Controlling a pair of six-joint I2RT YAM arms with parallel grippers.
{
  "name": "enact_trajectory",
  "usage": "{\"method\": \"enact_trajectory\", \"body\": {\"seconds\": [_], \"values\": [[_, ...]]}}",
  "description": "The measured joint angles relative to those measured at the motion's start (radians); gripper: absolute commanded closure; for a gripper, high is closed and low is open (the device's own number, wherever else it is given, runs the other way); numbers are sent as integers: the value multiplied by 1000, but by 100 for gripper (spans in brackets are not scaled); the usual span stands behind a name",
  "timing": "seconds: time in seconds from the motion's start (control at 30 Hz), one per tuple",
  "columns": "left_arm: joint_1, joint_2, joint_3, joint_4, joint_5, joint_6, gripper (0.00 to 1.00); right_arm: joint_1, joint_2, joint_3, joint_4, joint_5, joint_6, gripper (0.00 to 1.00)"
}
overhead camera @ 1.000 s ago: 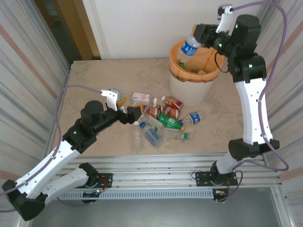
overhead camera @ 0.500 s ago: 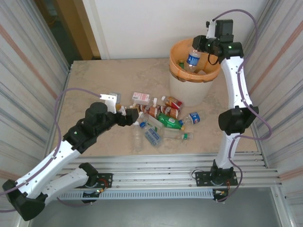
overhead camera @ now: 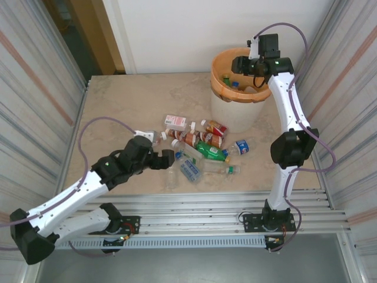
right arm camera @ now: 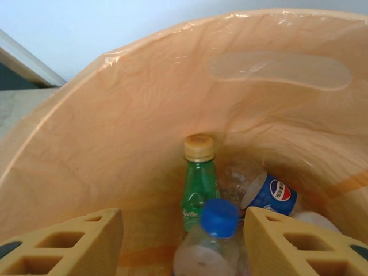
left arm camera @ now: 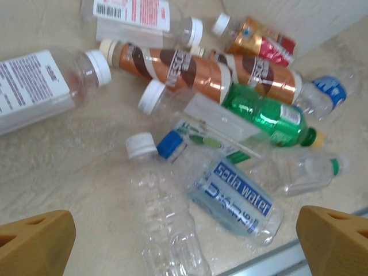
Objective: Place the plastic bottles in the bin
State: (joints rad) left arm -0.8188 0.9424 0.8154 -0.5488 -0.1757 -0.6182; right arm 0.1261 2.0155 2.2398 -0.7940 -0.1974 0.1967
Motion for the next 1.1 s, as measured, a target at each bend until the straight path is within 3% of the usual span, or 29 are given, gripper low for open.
{"method": "enact_trajectory", "body": {"seconds": [0.3,0.5,0.83,1.1], "values": [[-119,126,-2,-68,-60,-98,4,0,-8,10,-25,27,0,27],[-142,224,-11,-76,-58,-143,9,3,-92,-31,-58,84,-1,15],[-143,355,-39,-28,-55,-173,11,27,-449,-406,-14,179,3,4],[-111,446,-42,16,-42,-173,14,66,-606,-603,11,229,6,1]]}}
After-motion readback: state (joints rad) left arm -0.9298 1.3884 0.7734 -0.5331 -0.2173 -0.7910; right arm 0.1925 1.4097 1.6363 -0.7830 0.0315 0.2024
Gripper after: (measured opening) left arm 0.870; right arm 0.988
